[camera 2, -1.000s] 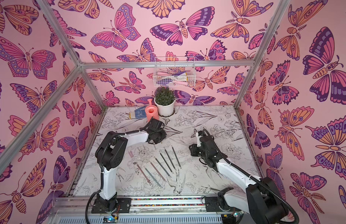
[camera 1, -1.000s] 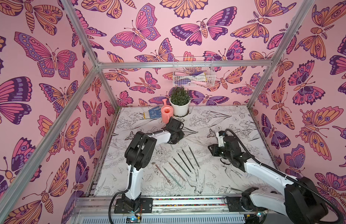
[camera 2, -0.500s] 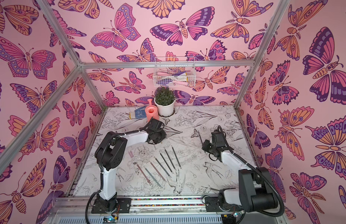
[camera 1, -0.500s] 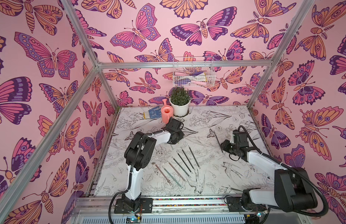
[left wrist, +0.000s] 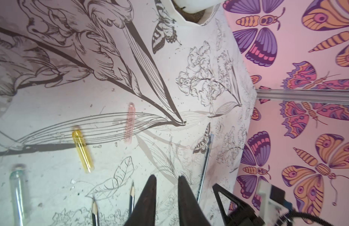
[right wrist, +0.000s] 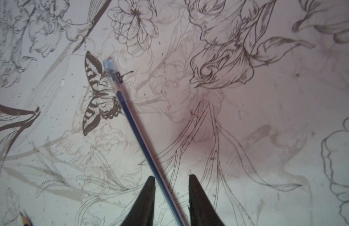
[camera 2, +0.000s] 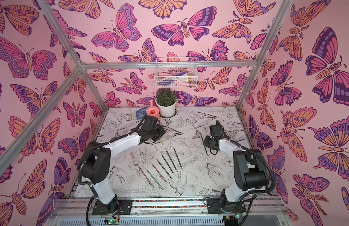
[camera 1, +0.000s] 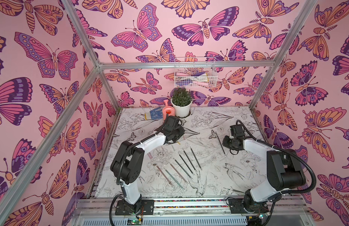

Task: Remove the protective cover of the pencils
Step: Pick up the pencil from the center of the board.

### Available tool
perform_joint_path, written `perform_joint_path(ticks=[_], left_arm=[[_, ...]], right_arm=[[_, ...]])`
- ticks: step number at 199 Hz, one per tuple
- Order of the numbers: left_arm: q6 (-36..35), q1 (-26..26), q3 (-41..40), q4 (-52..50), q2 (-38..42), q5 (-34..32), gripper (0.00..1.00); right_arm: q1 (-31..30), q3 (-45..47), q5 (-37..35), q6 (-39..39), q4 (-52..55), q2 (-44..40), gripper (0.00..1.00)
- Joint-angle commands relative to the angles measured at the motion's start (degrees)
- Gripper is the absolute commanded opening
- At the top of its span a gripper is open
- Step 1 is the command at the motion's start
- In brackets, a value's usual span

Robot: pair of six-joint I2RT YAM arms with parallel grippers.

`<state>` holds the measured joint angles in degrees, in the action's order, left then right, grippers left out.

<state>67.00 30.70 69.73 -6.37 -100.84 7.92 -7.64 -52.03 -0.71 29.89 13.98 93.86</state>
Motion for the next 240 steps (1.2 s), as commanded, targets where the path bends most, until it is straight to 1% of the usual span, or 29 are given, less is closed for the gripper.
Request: perform_joint_path(ticks=[1, 23, 43, 68, 73, 78, 110, 137, 152, 178, 196, 240], left_arm=[[1.37, 0.68, -3.83, 1.32, 6.31, 0.14, 0.23], [1.81, 0.68, -12.34, 5.63, 14.39, -0.73, 0.27], [1.37, 0.68, -18.91, 7.64, 20.85, -1.89, 0.29], [0.59, 0.68, -23.88, 7.88, 27.13, -2.59, 0.31], [0.57, 0.68, -24.85, 8.15, 27.31, -2.65, 0.31], [0.66, 0.68, -25.70, 8.27, 30.20, -2.73, 0.31], [0.45, 0.67, -29.65, 8.38, 36.29, -3.70, 0.34], [1.46, 0.67, -32.27, 8.74, 40.33, -3.45, 0.36], [1.55, 0.68, -33.07, 8.68, 42.18, -3.36, 0.36], [1.64, 0.68, -34.26, 8.66, 44.67, -3.70, 0.38], [1.80, 0.65, -34.81, 8.66, 45.80, -3.99, 0.39], [2.26, 0.59, -35.63, 8.74, 46.85, -3.64, 0.40]], right_arm=[[-1.45, -3.89, -3.01, -2.66, 5.60, 3.54, 0.33], [-3.44, -6.88, -3.55, -4.02, 7.62, 6.20, 0.31], [-4.59, -7.39, -3.51, -4.56, 7.82, 6.65, 0.31], [-5.41, -7.38, -3.68, -4.85, 7.97, 6.73, 0.33], [-5.37, -7.46, -3.74, -4.88, 8.10, 6.92, 0.33], [-5.49, -7.53, -3.71, -4.84, 8.30, 7.10, 0.33], [-5.46, -8.22, -2.75, -4.28, 9.99, 8.65, 0.35], [-5.46, -8.35, -2.22, -3.97, 10.33, 9.39, 0.36], [-5.84, -8.52, -2.02, -4.14, 10.59, 9.52, 0.34], [-7.61, -8.52, -3.00, -4.62, 11.23, 9.34, 0.26], [-8.99, -8.37, -4.07, -4.58, 11.51, 9.40, 0.19], [-12.00, -8.70, -6.48, -4.58, 12.48, 10.02, 0.14]])
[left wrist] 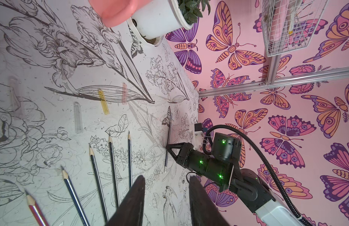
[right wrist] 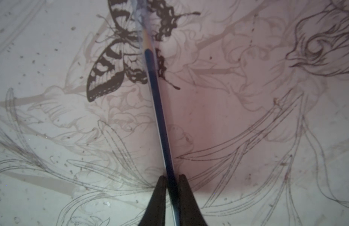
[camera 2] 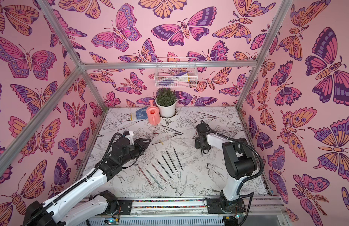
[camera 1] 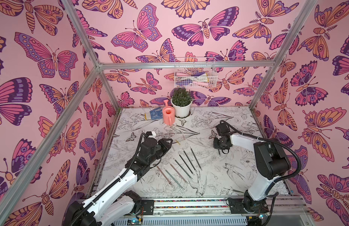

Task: Remove the protective cover of the pencils
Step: Pick up the pencil from the center of the board.

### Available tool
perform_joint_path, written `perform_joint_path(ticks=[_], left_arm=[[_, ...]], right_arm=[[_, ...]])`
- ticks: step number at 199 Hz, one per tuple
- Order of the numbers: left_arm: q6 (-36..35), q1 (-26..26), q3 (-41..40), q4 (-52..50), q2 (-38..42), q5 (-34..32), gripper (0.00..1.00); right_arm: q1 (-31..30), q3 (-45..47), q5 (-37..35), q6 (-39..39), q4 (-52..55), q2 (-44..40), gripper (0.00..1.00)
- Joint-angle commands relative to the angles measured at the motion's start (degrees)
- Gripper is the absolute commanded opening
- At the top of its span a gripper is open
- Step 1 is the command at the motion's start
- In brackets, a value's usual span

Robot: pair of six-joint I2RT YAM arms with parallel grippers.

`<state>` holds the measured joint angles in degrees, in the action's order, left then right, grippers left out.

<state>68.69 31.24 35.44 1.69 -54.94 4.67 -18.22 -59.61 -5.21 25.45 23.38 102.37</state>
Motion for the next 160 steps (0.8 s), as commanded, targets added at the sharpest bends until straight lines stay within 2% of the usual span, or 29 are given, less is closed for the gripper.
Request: perform_joint_path(ticks=[1, 27, 78, 105, 160], left_arm=[[0.57, 0.04, -1.34, 0.68, 0.96, -0.37, 0.40], [0.84, -0.09, -1.60, 1.01, 1.12, -0.01, 0.42], [0.62, -0.57, -1.17, 1.35, 0.59, 0.91, 0.43], [-0.33, -1.09, -0.22, 1.63, -0.62, 2.21, 0.44], [-3.52, -2.24, 3.37, 1.51, -5.25, 5.95, 0.49]], right_arm=[[-1.45, -1.12, -1.99, -0.18, 3.08, 1.52, 0.14], [-2.59, -1.03, -1.96, -0.75, 3.12, 1.44, 0.09], [-5.38, 0.42, -0.97, -1.35, 3.24, -2.14, 0.06], [-8.53, 2.23, -1.32, -1.07, 3.80, -8.13, 0.06], [-20.77, 10.45, -3.42, 1.39, 0.13, -26.08, 0.06]])
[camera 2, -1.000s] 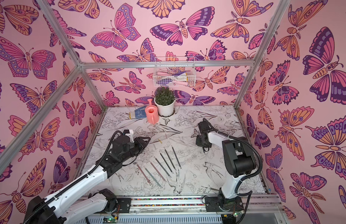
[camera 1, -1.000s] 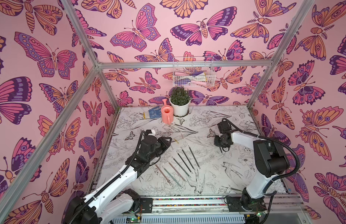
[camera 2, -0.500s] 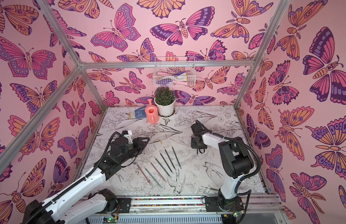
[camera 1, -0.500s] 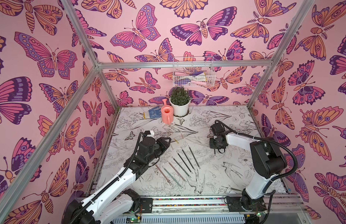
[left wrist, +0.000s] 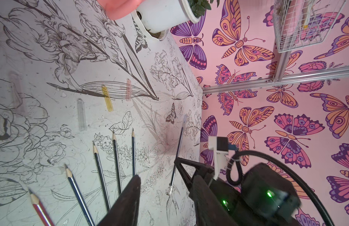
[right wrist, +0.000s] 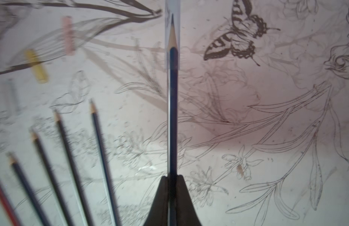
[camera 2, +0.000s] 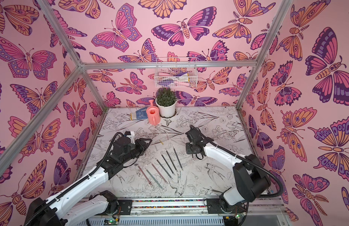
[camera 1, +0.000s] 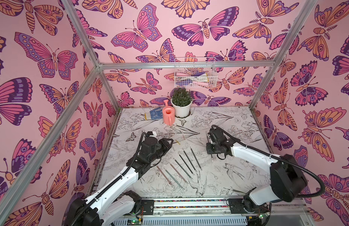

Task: Remove the protective cover of the pencils
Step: Pick up the pencil from the center of the board.

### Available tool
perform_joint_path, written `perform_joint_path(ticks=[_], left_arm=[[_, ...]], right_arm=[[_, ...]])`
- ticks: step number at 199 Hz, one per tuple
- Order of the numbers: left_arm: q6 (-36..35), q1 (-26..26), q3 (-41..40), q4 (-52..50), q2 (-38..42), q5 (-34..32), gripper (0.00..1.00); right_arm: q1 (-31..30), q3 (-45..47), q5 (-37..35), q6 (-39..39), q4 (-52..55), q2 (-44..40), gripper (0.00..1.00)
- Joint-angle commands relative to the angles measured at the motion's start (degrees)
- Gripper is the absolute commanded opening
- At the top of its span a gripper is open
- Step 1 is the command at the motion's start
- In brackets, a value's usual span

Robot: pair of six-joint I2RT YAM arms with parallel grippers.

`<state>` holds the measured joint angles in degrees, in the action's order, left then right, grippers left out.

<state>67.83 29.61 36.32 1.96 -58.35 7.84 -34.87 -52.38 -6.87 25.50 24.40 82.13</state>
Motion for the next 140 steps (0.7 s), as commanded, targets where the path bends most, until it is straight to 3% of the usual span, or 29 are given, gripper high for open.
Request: perform_joint_path(ticks=[1, 73, 140], left_arm=[[-2.69, -0.60, 2.56, 1.32, -1.94, 2.88, 0.49], [-8.47, -0.95, 7.88, 1.65, -6.46, 6.22, 0.58], [-11.80, -1.04, 9.81, 4.83, -10.70, 10.23, 0.58]], right_arm=[[-4.35, 3.36, -1.84, 1.42, -1.01, -6.10, 0.06], [-17.89, 10.88, -5.17, 1.91, -7.01, -17.70, 0.03], [-23.07, 12.78, -3.51, 0.59, -12.95, -20.42, 0.02]])
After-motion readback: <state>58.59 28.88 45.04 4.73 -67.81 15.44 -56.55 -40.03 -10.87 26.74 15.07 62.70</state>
